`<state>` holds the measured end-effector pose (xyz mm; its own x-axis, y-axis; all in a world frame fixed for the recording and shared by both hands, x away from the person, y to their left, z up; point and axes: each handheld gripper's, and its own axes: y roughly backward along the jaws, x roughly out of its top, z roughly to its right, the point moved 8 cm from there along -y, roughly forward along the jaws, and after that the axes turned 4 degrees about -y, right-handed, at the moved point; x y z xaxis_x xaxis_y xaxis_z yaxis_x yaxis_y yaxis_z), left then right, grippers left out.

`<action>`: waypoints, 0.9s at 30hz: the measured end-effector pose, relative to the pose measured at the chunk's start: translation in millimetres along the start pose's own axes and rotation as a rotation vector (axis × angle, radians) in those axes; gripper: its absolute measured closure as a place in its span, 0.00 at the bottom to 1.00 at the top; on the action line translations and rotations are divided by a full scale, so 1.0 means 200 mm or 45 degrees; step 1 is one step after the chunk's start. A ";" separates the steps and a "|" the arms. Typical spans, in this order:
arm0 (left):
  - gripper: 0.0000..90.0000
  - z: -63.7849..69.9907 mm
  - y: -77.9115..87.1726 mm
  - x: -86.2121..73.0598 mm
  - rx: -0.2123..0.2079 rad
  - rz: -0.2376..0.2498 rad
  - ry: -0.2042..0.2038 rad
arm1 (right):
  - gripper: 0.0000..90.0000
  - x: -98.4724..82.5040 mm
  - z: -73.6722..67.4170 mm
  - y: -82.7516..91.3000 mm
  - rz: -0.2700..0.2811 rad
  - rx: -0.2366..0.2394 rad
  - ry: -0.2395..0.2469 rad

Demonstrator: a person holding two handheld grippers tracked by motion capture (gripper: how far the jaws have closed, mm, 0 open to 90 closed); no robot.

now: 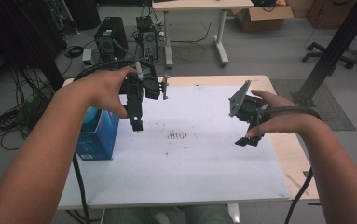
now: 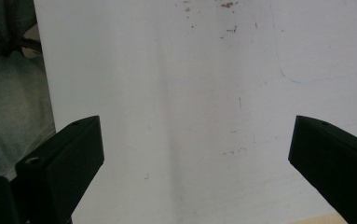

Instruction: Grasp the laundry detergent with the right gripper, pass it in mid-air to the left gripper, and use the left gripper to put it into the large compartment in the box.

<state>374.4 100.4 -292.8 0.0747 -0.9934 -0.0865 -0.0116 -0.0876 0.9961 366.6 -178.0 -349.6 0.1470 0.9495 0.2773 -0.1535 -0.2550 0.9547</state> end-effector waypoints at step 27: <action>0.00 -0.05 -0.04 0.05 -0.017 0.016 -0.008 | 0.04 0.01 0.04 -0.04 -0.044 0.009 0.021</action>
<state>384.5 91.5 -300.9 0.0681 -0.9949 -0.0742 0.0005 -0.0744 0.9972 376.2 -174.7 -356.3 0.1363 0.9606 0.2422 -0.1420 -0.2230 0.9644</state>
